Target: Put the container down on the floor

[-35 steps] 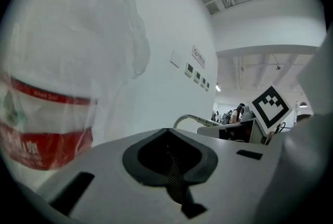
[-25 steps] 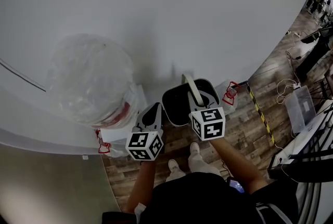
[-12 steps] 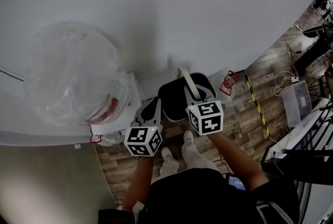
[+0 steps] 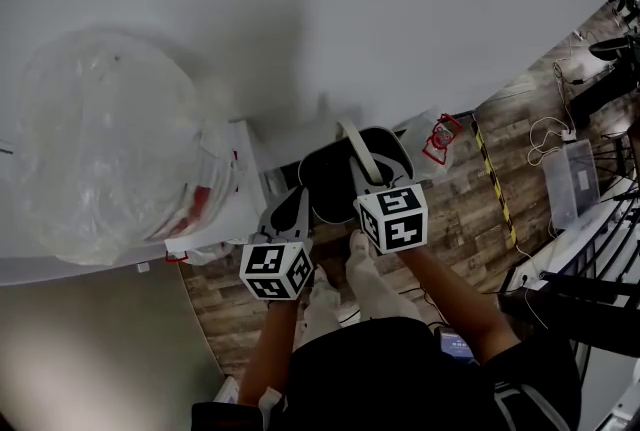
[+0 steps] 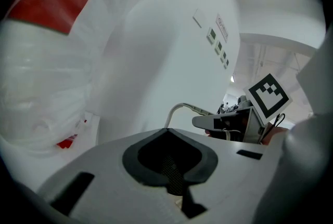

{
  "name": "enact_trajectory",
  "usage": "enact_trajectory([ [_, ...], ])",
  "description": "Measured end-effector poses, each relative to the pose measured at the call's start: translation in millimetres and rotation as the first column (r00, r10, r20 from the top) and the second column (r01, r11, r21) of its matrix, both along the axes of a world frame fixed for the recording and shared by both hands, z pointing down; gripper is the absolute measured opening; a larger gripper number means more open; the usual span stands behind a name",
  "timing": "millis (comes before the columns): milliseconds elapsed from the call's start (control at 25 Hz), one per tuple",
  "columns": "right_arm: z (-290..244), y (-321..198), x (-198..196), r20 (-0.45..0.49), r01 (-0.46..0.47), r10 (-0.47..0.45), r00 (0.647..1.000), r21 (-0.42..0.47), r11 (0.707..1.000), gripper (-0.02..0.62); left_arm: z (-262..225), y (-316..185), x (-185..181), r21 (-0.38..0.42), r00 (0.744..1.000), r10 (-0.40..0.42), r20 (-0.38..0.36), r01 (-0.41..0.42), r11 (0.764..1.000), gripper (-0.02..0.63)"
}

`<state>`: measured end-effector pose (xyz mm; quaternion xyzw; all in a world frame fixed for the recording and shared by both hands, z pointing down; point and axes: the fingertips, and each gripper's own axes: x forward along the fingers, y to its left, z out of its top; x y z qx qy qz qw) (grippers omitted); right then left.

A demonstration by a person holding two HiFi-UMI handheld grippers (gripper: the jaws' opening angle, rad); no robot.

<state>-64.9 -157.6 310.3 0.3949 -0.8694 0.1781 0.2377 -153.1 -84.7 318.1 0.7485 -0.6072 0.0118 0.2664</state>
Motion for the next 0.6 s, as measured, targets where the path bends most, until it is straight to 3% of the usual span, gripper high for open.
enact_trajectory([
  [600,60,10,4,-0.032,0.0,-0.004,0.999,-0.102,0.995,0.032,45,5,16,-0.066,1.0,0.03,0.003,-0.03,0.997,0.017],
])
